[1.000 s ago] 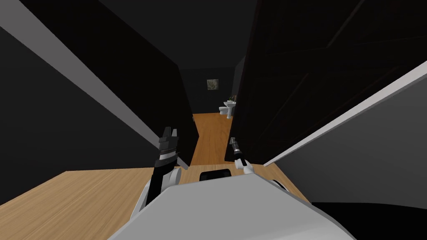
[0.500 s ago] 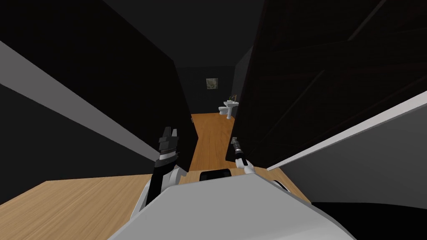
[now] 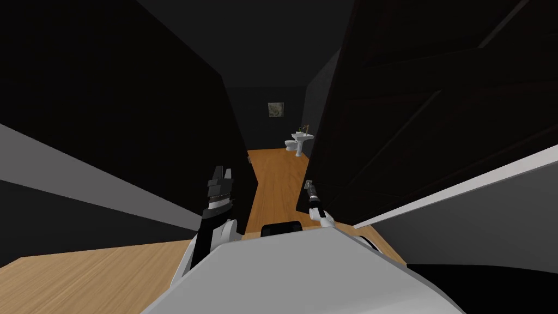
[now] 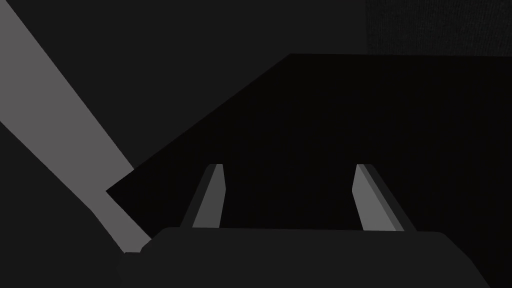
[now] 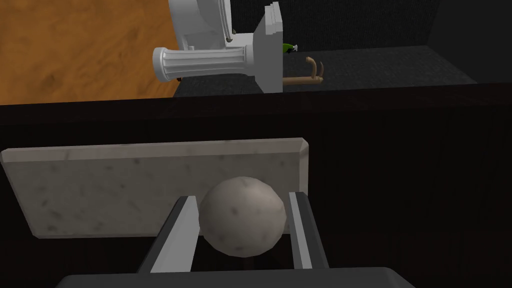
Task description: Push the door open
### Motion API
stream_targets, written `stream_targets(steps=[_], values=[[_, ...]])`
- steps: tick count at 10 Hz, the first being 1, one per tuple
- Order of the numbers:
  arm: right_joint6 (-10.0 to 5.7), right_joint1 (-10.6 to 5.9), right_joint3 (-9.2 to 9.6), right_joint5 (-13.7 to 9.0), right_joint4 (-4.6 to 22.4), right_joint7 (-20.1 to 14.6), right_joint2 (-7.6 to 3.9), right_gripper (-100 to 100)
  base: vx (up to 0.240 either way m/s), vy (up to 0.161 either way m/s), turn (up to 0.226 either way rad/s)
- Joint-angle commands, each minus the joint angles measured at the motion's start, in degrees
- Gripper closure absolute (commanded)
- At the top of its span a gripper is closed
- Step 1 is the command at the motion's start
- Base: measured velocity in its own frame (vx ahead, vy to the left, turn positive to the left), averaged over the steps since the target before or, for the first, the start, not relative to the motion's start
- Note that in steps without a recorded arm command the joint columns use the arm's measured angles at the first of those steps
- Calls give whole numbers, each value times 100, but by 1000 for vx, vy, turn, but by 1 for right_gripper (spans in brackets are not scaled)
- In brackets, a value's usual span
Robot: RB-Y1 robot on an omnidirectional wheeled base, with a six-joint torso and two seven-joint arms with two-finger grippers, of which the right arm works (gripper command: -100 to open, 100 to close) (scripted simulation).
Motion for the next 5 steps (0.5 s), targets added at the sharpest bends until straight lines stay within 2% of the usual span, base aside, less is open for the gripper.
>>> stream_targets(steps=[1, 2, 3, 4, 5], values=[[45, 78, -173, -85, -122, 69, -64, 100, 204, 55, -60], [42, 79, -208, -104, -116, 81, -70, 100, 183, 45, -132], [42, 79, -208, -104, -116, 81, -70, 100, 100, 4, -3], [32, 83, -343, -176, -94, 130, -92, 100, 162, 2, -34], [30, 84, -375, -193, -89, 141, -97, 100, 192, 59, -50]])
